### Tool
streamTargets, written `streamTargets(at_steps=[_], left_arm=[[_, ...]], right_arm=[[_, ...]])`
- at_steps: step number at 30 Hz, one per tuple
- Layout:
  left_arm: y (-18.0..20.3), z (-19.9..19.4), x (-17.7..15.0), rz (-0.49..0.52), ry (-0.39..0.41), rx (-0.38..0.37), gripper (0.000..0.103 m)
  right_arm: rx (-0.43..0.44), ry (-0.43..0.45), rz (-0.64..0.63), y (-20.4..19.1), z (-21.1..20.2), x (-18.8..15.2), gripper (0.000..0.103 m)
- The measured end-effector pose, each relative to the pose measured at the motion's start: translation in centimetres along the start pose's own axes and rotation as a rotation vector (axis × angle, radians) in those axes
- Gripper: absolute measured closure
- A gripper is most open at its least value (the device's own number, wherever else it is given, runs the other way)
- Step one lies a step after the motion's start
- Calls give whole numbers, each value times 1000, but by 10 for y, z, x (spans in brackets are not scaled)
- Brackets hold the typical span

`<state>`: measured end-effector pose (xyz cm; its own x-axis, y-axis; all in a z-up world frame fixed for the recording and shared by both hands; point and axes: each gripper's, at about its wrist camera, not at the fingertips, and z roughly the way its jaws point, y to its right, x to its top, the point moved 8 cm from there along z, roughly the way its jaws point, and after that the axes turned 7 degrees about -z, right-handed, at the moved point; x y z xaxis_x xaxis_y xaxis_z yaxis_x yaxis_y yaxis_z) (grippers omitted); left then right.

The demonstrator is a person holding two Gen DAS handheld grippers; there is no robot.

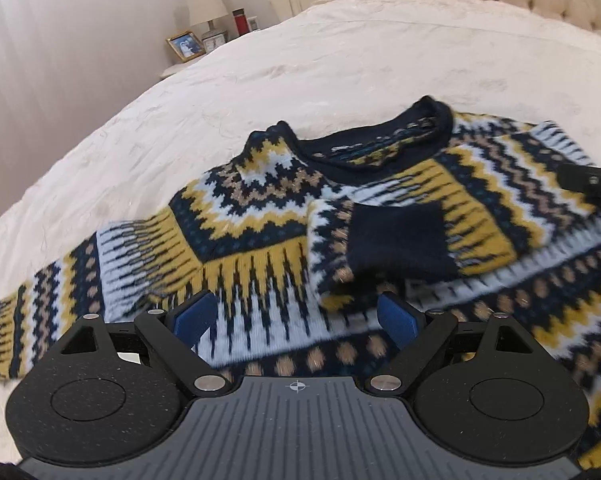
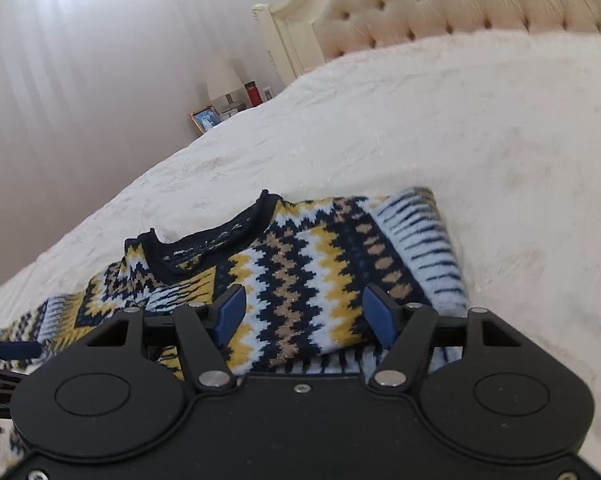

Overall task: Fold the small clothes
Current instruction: 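Lift the cuff with the right tool and lay it across the sweater body, then open the right tool and release the folded sleeve on the body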

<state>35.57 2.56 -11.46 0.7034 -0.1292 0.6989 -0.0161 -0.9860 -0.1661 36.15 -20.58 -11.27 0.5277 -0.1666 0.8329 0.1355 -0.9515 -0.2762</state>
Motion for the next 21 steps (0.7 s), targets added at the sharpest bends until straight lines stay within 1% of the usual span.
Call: streamTargets(at_steps=[2, 4, 6, 8, 10, 13, 14, 15, 18, 21], left_arm=[[-1, 6, 6, -7, 6, 10, 18], [-3, 9, 13, -20, 19, 27, 19], [-10, 13, 18, -59, 20, 43, 19], [-21, 17, 21, -113, 3, 72, 20], [-38, 19, 20, -219, -16, 88, 20], [-56, 21, 15, -385, -43, 41, 20], [-58, 21, 13, -410, -52, 25, 20], [-59, 23, 12, -421, -60, 9, 20], [-61, 22, 12, -418, -32, -7, 20], [-69, 22, 11, -474, -27, -3, 20]], right_arm=[[19, 3, -10, -6, 2, 2, 34], [17, 3, -40, -12, 4, -2, 34], [28, 3, -51, -16, 4, -4, 34], [44, 2, -49, -20, 4, -4, 34], [46, 1, -56, -22, 4, -5, 34], [45, -14, -45, -20, 5, -8, 34], [45, -20, -37, -19, 5, -8, 34], [42, -24, -32, -18, 6, -8, 34], [28, -41, -23, -14, 8, -10, 34], [23, -53, -2, -10, 9, -11, 34]])
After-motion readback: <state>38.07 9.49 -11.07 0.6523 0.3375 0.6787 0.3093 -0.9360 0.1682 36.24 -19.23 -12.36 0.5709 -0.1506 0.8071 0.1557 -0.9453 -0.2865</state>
